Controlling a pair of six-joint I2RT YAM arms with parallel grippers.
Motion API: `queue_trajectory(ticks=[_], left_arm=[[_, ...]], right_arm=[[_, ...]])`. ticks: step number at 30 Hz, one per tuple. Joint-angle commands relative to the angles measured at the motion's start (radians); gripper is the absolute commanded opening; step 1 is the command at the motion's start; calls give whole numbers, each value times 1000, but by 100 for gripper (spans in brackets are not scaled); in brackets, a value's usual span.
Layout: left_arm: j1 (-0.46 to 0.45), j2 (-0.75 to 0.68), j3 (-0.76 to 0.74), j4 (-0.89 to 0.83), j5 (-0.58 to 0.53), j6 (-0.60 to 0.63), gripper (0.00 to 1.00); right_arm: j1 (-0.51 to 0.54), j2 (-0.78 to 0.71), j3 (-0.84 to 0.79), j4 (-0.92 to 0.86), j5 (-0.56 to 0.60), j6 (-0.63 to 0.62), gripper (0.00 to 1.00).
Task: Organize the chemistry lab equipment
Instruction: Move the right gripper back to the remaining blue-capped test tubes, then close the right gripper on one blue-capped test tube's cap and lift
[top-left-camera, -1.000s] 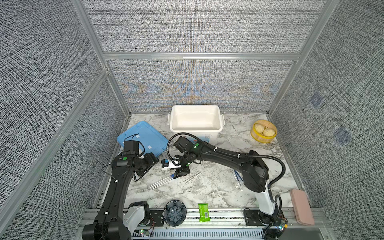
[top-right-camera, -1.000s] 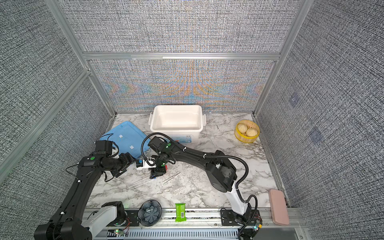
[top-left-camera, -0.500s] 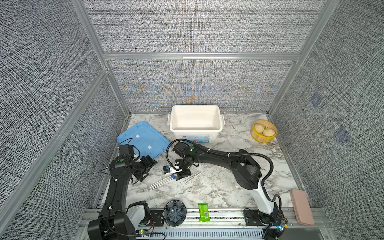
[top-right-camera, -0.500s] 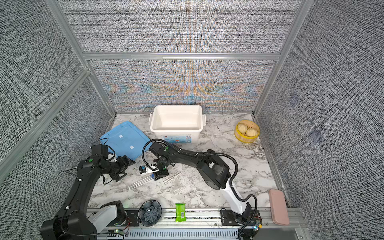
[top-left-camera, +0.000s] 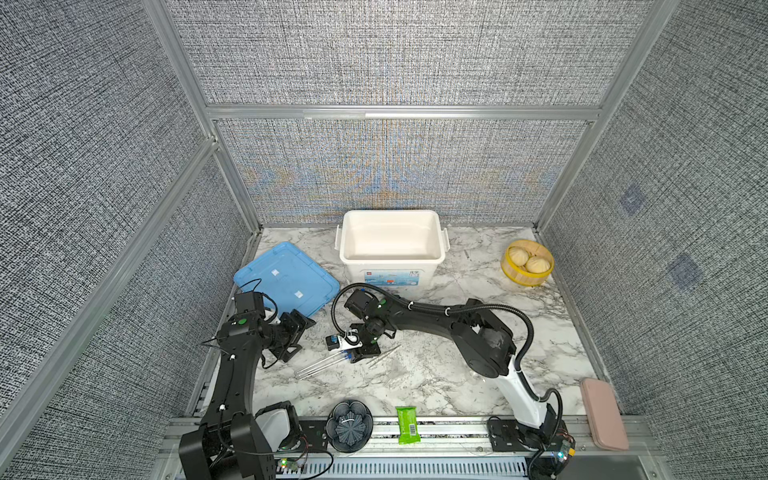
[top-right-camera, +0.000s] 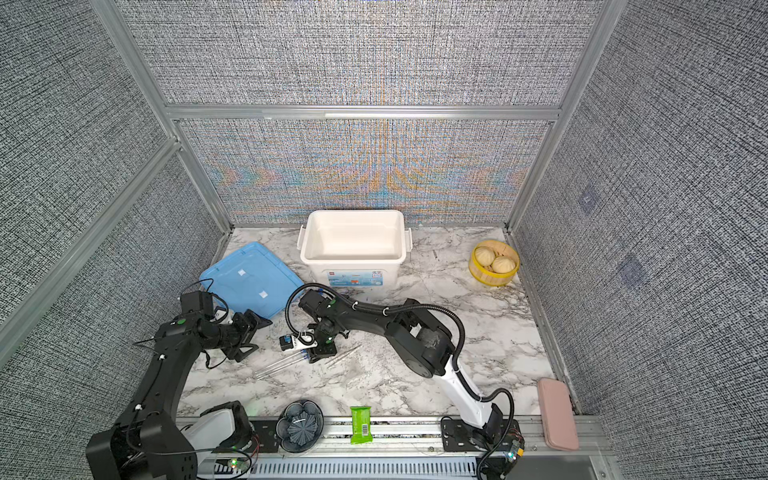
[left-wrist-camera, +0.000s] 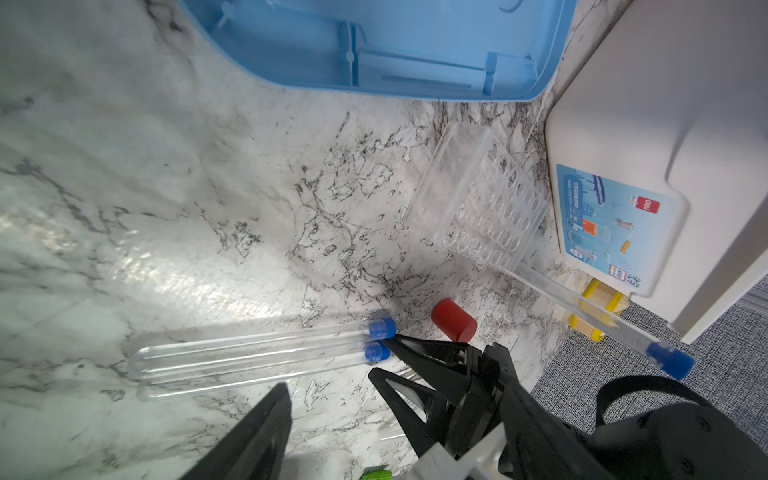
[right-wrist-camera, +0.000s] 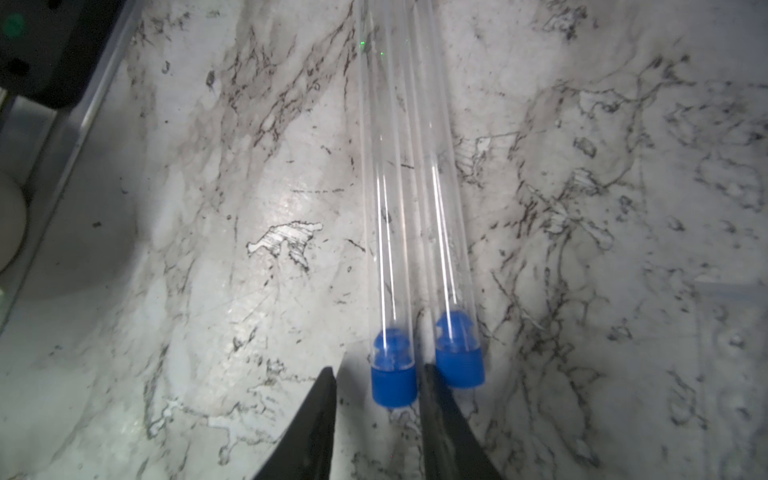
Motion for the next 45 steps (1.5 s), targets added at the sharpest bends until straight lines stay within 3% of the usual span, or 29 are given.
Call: queue_trajectory(ticks=[1,6,9,16,24,36,45], left_arm=[[2,2,1,7,17,-4,81],[1,15,-3,9,25,-6,81],[2,21,-2,4,38,11,81],[2,33,-14,5,73,17,81],[2,6,-5,3,103,5,80],[2,-54,88,-59,110,-3,80],[1,-134,59,54,172,-70,81]], right_arm=[[2,2,-4,18,-5,15,34],[6,-9,-44,84,-9,47,33],[5,-10,-53,88,-23,51,26],[6,-41,-127,147,-41,41,21],[0,-106,-202,256,-87,112,15],[-29,-229,-340,450,-148,294,15],[-91,-320,-424,653,-94,577,15]])
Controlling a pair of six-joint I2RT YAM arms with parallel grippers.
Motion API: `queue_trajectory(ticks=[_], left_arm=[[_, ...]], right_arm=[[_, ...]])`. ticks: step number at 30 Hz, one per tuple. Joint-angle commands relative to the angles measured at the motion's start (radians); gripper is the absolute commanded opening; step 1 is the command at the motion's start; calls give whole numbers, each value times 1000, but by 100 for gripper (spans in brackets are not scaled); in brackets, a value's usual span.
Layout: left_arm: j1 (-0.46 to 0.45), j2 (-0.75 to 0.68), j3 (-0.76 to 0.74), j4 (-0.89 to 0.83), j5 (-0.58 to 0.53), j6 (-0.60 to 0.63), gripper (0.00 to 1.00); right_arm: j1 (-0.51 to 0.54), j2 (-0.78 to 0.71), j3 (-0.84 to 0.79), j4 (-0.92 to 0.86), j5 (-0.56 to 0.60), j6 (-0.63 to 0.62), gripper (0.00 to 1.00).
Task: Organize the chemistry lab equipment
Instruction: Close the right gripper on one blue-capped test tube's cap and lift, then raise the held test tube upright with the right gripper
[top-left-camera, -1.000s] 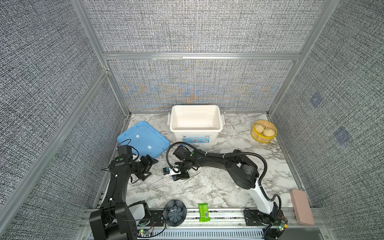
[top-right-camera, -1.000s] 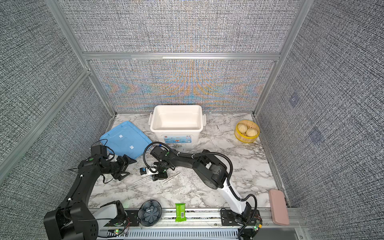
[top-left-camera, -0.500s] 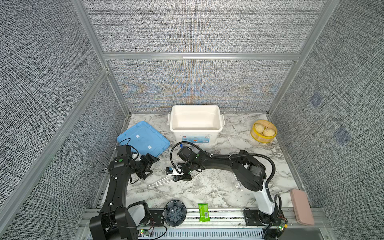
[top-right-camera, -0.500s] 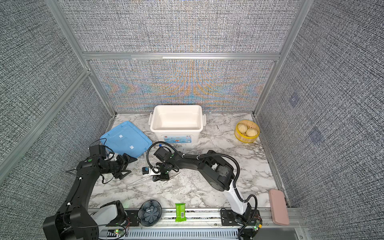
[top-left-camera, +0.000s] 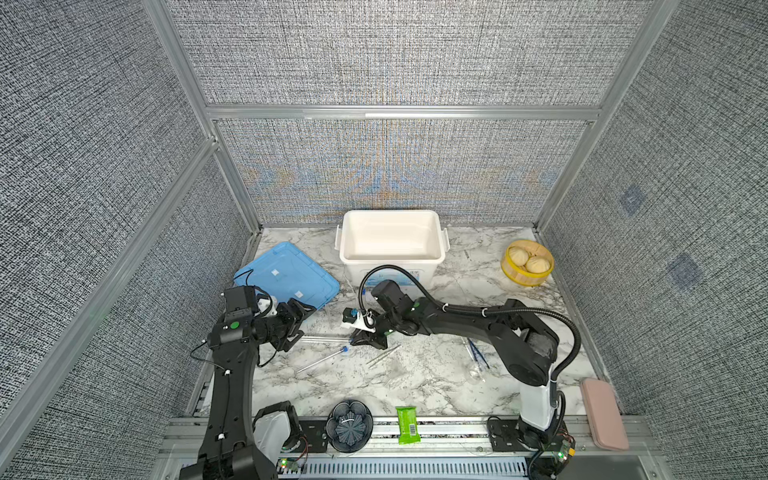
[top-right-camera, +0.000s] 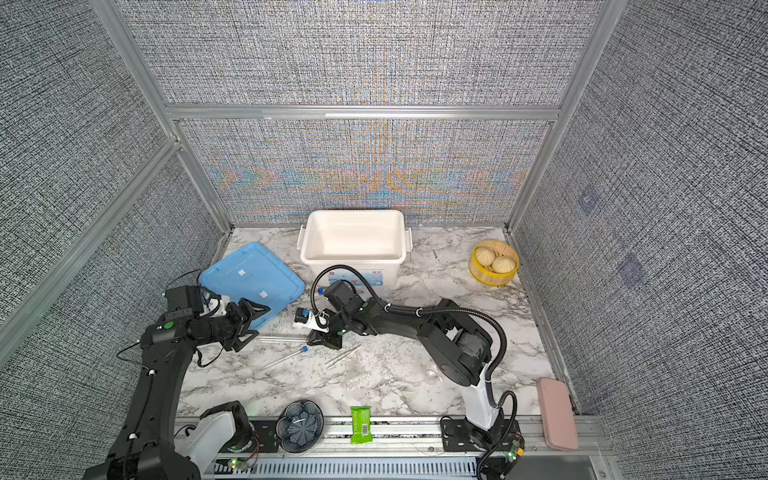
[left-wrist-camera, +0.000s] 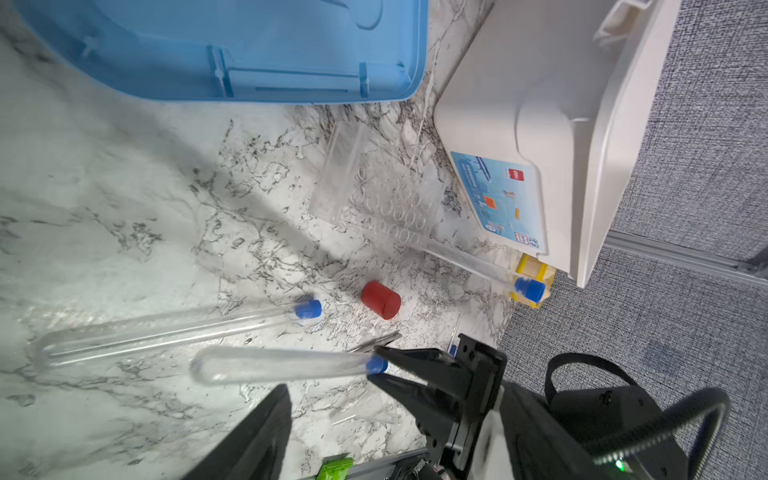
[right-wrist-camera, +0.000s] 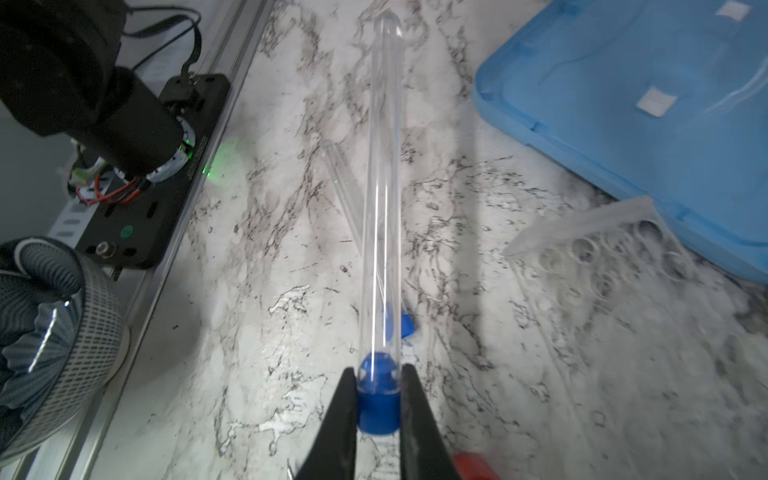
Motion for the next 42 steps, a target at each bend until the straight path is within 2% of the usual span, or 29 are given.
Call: queue_trajectory(ticks=[1,7,10,17,21,26,28,33,36,42], left_arm=[[1,-20,-44,108,55,-53,80],[-1,-29,-150,300,134,-165,79],[-1,-24,-167,311,140,-160,77],[-4,-26,-215,416,160,-225,72],[-4,-5,-225,423,166,-226,65],[-4,9,-238,450,184,-235,47],[-4,5,-241,454,183,-235,32],[-4,13,-251,476,194,-244,23],[-4,17,-257,486,195,-247,21],[-3,21,-262,501,207,-268,14]], right_arm=[[1,-19,-8,103,37,138,15],[12,-43,-17,177,115,280,15],[27,-50,-15,181,163,284,15],[60,-42,16,194,161,303,15],[66,-42,25,206,151,322,15],[74,-41,31,205,147,319,15],[76,-38,35,204,143,321,15],[80,-41,33,206,141,324,15],[82,-45,32,206,141,322,16],[81,-54,11,237,152,318,24]])
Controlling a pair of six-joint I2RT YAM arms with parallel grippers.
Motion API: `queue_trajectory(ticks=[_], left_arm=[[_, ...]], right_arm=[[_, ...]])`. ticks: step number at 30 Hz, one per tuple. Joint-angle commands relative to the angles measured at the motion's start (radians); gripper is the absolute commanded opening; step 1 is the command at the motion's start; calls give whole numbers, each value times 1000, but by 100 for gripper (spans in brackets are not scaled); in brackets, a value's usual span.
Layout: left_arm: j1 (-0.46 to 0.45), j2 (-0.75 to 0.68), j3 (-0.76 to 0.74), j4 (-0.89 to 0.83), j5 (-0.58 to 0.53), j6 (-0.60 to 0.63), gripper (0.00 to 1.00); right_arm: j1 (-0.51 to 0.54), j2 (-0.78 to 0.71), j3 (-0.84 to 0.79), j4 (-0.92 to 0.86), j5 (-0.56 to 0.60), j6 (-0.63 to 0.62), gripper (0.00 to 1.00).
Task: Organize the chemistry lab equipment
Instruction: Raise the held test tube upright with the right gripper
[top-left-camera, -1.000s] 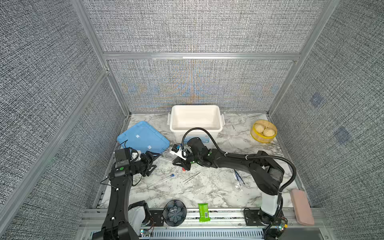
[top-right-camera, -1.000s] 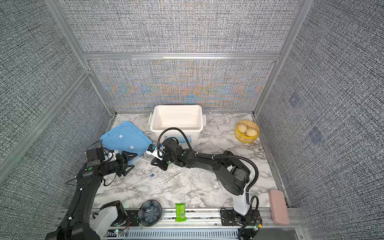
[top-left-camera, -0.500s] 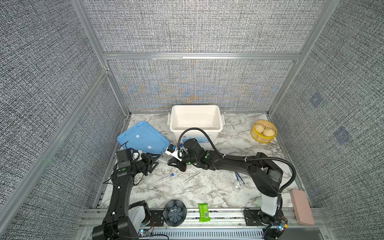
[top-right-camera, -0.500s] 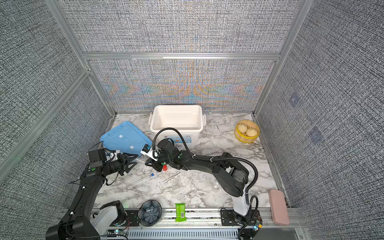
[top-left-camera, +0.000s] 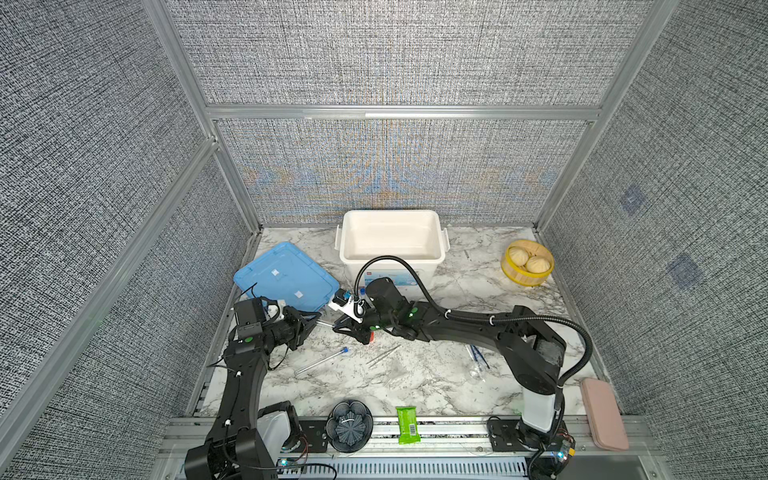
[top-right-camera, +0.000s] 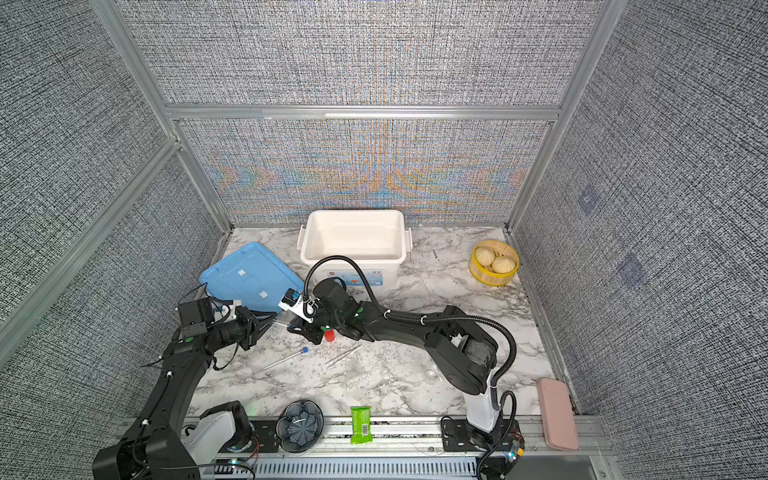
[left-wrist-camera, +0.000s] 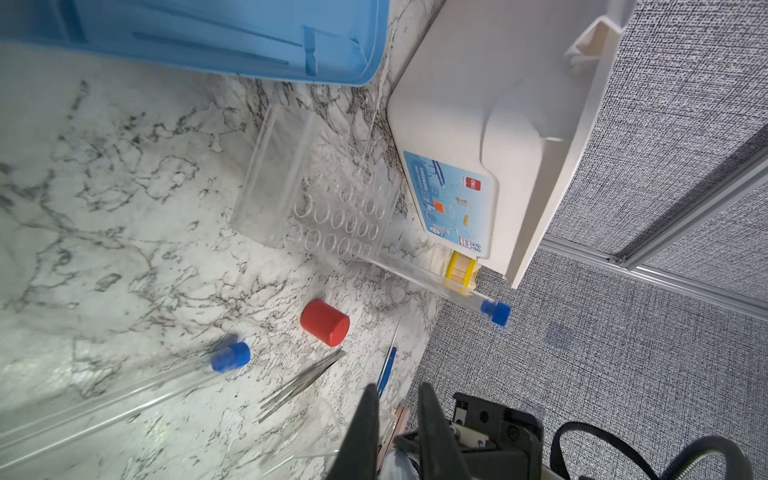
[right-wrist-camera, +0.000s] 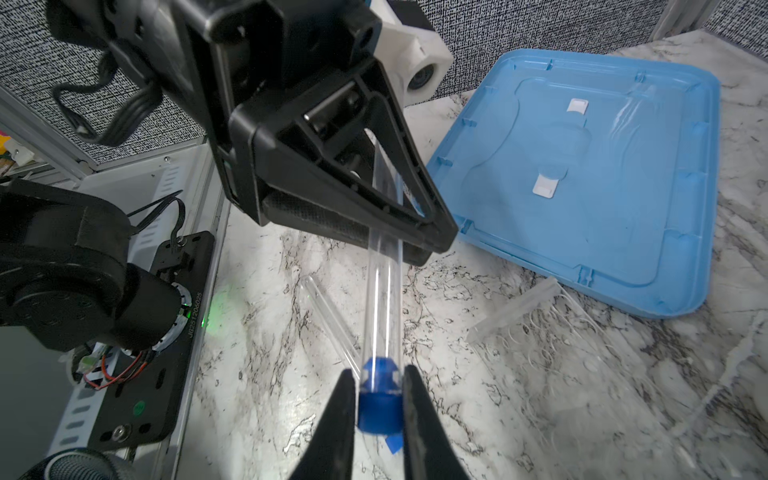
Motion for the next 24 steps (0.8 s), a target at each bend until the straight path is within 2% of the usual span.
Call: queue_trajectory(ticks=[1,8,11,13,16,21,24], left_arm=[[-1,-2,-3,25,20,-6,14],[0,11,-11,45,57,-30,14],[0,20,-17,83,88,-62,14],[-1,30,-24,116,123,-96,14],[0,39,-48,200,169,-175,14],[-3,52,-71,297,264,-262,14],[-4,41,-67,275,286,-263,14]], right_arm=[[1,-14,-20,57,5,0,26],[-2,-87,-158,264,-14,-61,41],[-3,-116,-264,449,-46,-116,45],[-2,-118,-360,615,-72,-195,47],[-7,-82,-455,882,-32,-268,56],[-33,55,-469,1222,-15,-336,56],[-39,81,-424,1223,-5,-383,56]])
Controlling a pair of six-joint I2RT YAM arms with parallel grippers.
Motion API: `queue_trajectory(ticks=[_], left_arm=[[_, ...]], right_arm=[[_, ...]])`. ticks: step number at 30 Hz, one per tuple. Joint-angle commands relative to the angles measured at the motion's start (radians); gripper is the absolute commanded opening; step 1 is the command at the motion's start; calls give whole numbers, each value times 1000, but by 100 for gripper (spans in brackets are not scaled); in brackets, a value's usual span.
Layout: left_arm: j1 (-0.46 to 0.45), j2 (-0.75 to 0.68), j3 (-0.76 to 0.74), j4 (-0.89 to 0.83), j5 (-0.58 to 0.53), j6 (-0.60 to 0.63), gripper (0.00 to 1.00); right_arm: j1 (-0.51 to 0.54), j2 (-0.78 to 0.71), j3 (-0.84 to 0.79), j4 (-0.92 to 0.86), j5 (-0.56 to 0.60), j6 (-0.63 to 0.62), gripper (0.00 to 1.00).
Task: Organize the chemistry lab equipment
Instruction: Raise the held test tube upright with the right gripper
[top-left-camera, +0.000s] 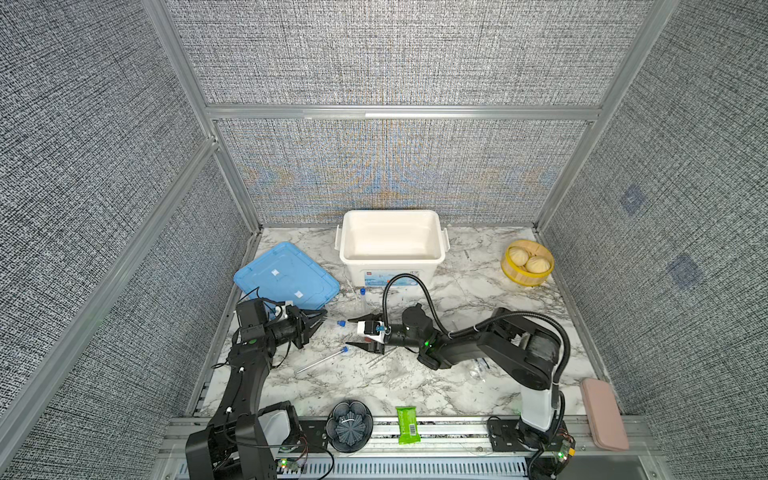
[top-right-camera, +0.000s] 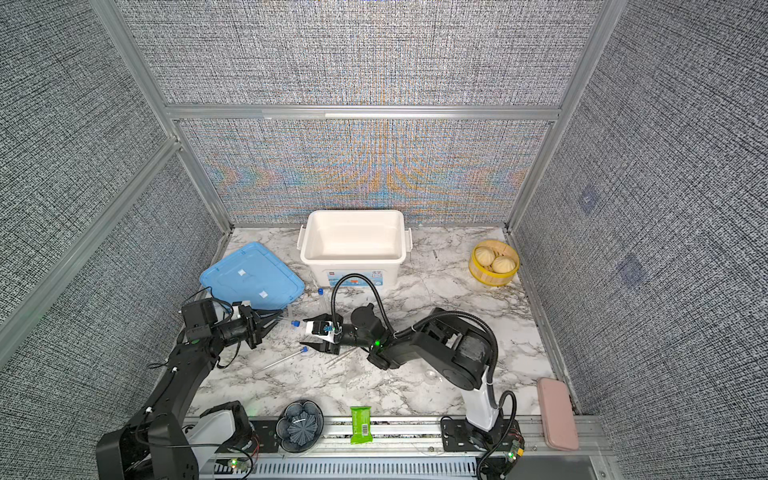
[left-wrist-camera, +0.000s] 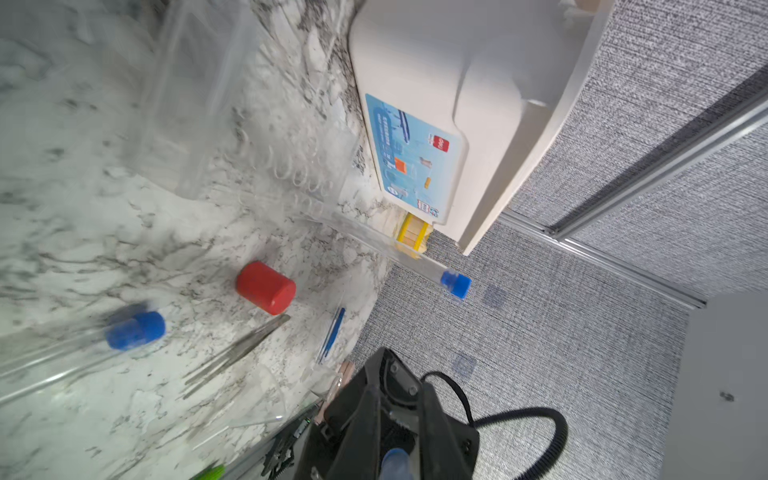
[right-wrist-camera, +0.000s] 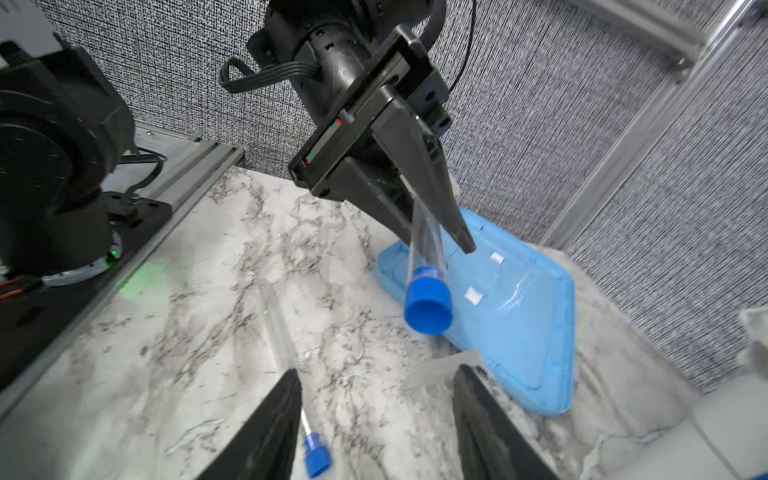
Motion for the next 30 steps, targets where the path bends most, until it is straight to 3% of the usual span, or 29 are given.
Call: queue_trajectory(ticks=[1,8,11,16,24,30], left_arm=[[-2,-14,3,28,62,-35,14],[-5,-30,-16,28,56,-52,14],[-6,-21,-20,51,72,-61,14],[-9,-10,-24,66,73,-73,14],[-9,6,-23,70,82,-63,14],[-11,6,-34,80,82,-66,14]], right_arm=[[-4,17,36,201,23,-86,56],[-15,37,99,201,-111,-145,52],[-4,62,119,202,-158,-153,45],[3,88,126,201,-154,-186,38],[0,108,120,201,-157,-244,36],[5,119,131,202,-163,-251,28]])
